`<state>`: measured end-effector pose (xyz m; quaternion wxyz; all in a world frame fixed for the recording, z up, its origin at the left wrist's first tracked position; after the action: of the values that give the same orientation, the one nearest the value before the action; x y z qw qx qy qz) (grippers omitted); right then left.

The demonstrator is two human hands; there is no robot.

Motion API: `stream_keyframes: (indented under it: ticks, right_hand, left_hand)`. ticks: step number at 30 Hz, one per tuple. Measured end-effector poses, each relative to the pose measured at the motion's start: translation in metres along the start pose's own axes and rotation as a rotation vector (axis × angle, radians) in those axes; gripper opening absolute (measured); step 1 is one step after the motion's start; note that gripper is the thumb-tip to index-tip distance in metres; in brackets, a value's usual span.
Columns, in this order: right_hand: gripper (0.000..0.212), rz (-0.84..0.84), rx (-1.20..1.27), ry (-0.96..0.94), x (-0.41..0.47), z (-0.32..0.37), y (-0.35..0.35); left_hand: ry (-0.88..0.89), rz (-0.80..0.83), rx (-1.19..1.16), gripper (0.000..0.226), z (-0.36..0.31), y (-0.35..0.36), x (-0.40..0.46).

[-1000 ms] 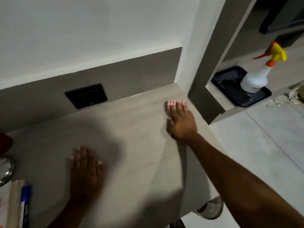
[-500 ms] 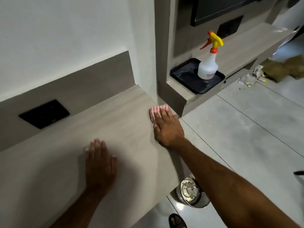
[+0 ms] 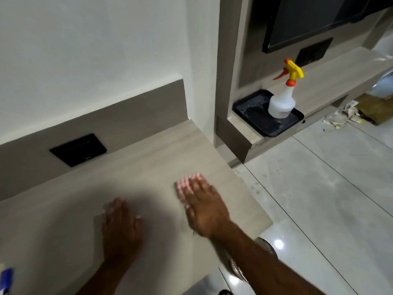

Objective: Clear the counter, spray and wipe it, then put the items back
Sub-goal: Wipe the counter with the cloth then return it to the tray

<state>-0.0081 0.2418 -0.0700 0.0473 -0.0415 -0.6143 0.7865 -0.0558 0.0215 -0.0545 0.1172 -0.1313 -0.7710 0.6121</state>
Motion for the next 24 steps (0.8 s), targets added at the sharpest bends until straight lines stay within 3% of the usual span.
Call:
stream_keyframes:
  ticks: [5, 15, 19, 24]
  right_hand:
    - [0.068, 0.011, 0.033, 0.235, 0.076, -0.058, -0.019]
    - [0.065, 0.035, -0.283, 0.187, 0.229, -0.029, -0.015]
    - [0.063, 0.012, -0.097, 0.176, 0.225, 0.030, -0.012]
    - [0.064, 0.035, -0.123, -0.114, 0.205, 0.190, 0.029]
  left_hand:
    - [-0.064, -0.039, 0.077, 0.075, 0.059, -0.023, 0.015]
    - [-0.078, -0.132, 0.099, 0.063, 0.079, -0.015, 0.028]
    - [-0.080, -0.138, 0.070, 0.063, 0.077, -0.015, 0.027]
    - [-0.149, -0.129, 0.094, 0.065, 0.088, -0.016, 0.025]
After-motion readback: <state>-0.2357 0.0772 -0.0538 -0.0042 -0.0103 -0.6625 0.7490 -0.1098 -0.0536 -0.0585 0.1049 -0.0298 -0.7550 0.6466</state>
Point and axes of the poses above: each hand's wrist, its own x-axis towards the middle knuckle, its own y-axis out of the palm, z = x × y, the point moved 8 cm from there along x, towards the middle knuckle, and after that the axes turned 10 degrees about y, right-handed, at the moved point
